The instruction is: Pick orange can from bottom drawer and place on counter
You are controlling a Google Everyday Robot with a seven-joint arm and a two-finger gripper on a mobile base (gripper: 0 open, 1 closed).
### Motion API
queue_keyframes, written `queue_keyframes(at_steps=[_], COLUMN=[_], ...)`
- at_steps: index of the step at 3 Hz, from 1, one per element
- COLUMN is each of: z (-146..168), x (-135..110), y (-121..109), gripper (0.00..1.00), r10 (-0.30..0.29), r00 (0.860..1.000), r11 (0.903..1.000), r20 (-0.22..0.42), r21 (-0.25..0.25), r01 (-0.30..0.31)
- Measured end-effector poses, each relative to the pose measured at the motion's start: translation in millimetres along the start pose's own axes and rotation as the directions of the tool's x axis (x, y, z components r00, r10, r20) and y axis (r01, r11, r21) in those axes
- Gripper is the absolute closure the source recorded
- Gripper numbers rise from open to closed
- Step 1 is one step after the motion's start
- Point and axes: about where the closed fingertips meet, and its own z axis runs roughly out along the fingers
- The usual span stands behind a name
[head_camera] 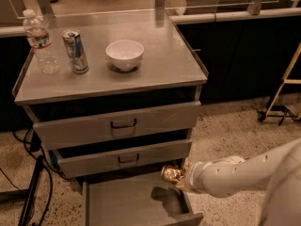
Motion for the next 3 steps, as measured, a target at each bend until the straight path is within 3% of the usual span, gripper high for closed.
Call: queue_keyframes(at_steps=[2, 3], z=[-15.1, -45.3], x=[-9.6, -23.3], y=[-22.1, -62.7], gripper=[1.00, 1.00], r10=[0.025, 0.065], r00=[1.000, 0.998], r11=[0.9988, 0.9922], r20=[0.001, -0.012], r21=[0.042, 0.107], r01=[-0.025, -0.064])
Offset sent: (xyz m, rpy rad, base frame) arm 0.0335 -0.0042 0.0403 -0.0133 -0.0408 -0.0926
